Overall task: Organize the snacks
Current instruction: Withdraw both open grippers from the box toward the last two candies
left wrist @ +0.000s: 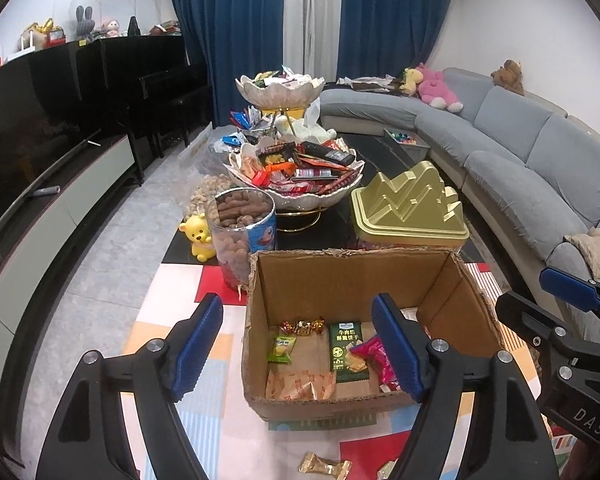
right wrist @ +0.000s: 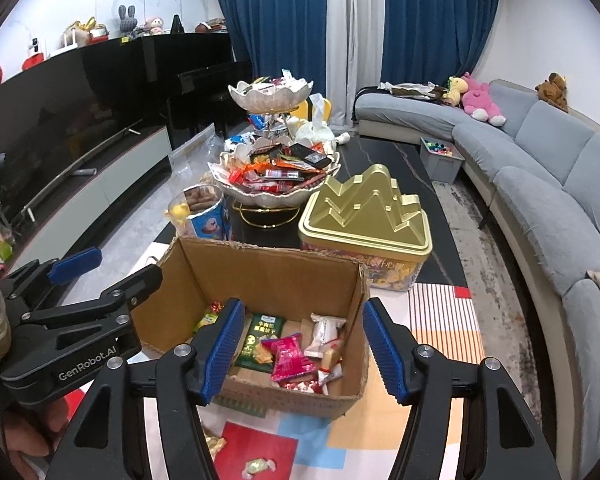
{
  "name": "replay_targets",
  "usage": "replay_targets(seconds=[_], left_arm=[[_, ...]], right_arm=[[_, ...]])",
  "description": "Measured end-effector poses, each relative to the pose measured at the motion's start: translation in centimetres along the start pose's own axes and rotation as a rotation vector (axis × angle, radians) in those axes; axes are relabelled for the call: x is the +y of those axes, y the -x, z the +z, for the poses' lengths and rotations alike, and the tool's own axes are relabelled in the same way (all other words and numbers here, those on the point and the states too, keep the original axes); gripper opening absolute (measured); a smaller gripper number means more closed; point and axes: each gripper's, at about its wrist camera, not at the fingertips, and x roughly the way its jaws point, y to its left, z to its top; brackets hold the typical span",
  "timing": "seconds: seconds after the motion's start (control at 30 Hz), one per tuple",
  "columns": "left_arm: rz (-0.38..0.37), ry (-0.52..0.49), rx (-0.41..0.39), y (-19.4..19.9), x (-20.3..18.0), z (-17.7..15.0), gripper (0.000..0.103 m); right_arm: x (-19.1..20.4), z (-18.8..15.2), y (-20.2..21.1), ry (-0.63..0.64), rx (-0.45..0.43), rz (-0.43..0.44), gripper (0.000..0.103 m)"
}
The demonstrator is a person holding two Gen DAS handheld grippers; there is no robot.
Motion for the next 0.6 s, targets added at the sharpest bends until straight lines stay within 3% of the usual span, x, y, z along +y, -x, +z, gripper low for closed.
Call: replay_targets(seconds=[0.6], left_arm=[[0.004, 0.002, -0.024, 3.9, 0.7, -1.5, 0.078]], right_arm=[[1.3, -1.2, 3.1, 0.018, -0.019, 0.006, 0.062]])
